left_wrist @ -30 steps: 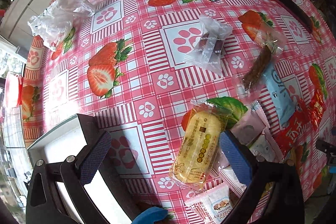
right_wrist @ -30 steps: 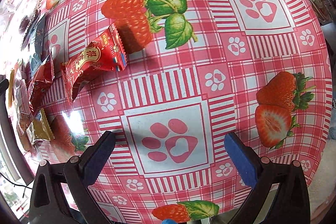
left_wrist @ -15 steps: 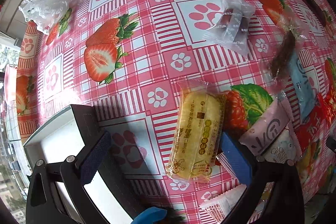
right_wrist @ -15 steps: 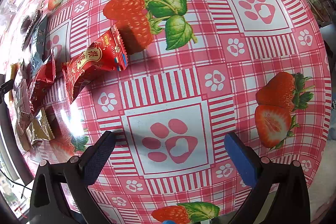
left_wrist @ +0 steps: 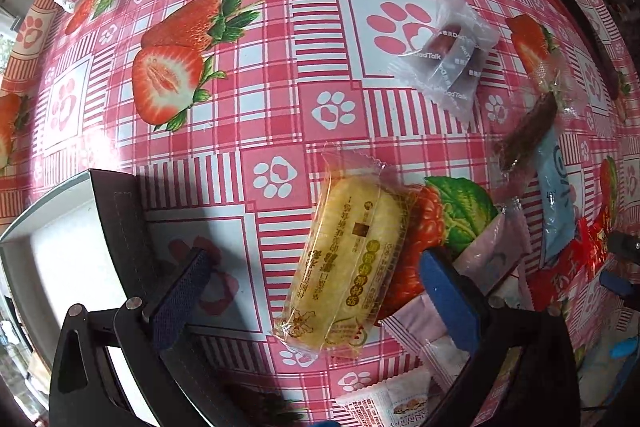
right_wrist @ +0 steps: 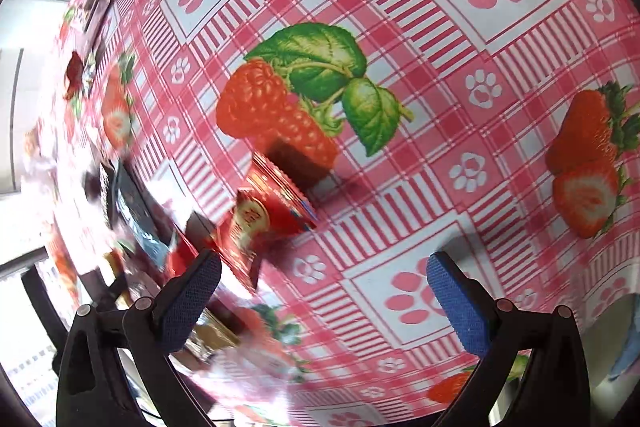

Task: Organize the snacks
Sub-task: 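Grasp the wrapped yellow sponge cake with the left tool while the right tool grasps a red packet, then carry both snacks over the white tray and open both tools to drop them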

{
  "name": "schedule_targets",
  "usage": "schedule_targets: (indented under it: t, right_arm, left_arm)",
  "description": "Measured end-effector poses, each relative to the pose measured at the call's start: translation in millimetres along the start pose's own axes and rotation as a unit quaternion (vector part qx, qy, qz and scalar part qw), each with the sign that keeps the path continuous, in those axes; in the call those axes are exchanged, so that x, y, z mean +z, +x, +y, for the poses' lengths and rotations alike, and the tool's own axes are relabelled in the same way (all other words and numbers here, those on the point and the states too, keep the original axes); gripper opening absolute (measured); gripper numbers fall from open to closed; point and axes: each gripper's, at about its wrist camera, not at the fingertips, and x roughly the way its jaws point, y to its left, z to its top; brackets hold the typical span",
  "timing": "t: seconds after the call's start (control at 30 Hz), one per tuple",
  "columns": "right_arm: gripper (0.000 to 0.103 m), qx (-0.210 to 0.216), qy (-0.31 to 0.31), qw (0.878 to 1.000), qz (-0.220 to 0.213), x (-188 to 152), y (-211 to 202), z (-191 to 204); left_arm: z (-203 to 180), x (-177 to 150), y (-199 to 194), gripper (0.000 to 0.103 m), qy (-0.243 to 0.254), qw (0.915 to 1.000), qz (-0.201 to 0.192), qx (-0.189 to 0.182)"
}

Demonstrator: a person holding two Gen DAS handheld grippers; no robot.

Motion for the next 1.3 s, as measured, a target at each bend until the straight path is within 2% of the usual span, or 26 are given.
schedule_targets:
  t: [0.07,0.17,0.23,0.3,0.33,0.37,0.4,0.43,0.57,0.73,0.83,0.93,1.07,1.17,1.3]
  right_arm:
    - [0.103,-0.018,0.015,1.0,-0.006,4,3,11]
    - [0.103,-0.05,-0.008,0.999,-0.002,6,9,33]
    - [0.098,-0.082,-0.03,0.996,0.006,2,13,46]
    - [0.077,-0.124,-0.062,0.99,-0.003,-6,12,57]
    - [0.07,-0.137,-0.075,0.988,-0.011,-10,10,61]
    - [0.053,-0.146,-0.086,0.985,-0.019,-14,8,62]
    - [0.043,-0.147,-0.097,0.984,-0.025,-16,5,62]
    - [0.041,-0.131,-0.104,0.986,-0.024,-16,1,58]
    - [0.041,-0.071,-0.094,0.993,-0.031,-14,-18,38]
    - [0.041,-0.025,-0.115,0.993,-0.029,-34,-36,35]
    - [0.041,-0.006,-0.124,0.992,-0.023,-55,-36,45]
    - [0.041,0.003,-0.153,0.988,-0.012,-77,-32,74]
    - [0.041,0.008,-0.213,0.977,0.012,-102,-17,123]
    - [0.041,0.018,-0.263,0.964,0.041,-120,3,168]
    - [0.041,0.036,-0.347,0.934,0.079,-160,21,233]
  left_arm:
    - [5,9,5,0.103,-0.005,0.9999,0.01,0.001]
    - [-7,16,5,0.102,-0.005,0.9997,0.021,0.007]
    - [-19,15,1,0.096,0.014,0.9998,0.009,0.012]
    - [-31,14,-4,0.08,0.038,0.9992,-0.003,0.015]
    - [-35,13,-7,0.075,0.047,0.9988,-0.006,0.01]
    - [-39,12,-9,0.065,0.053,0.9985,-0.01,0.007]
    - [-41,12,-11,0.048,0.059,0.9981,-0.015,0.005]
    - [-43,12,-13,0.041,0.062,0.9979,-0.017,-0.003]
    - [-30,9,-24,0.039,0.035,0.9971,-0.021,-0.064]
    - [-19,-2,-51,0.039,0.042,0.9955,-0.046,-0.072]
    - [-8,-15,-66,0.039,0.041,0.9949,-0.059,-0.071]
    - [8,-40,-78,0.039,0.032,0.9947,-0.072,-0.066]
    - [43,-69,-88,0.039,0.002,0.9952,-0.084,-0.05]
    - [76,-90,-88,0.039,-0.038,0.9952,-0.081,-0.039]
    - [121,-119,-84,0.039,-0.094,0.9927,-0.072,-0.021]
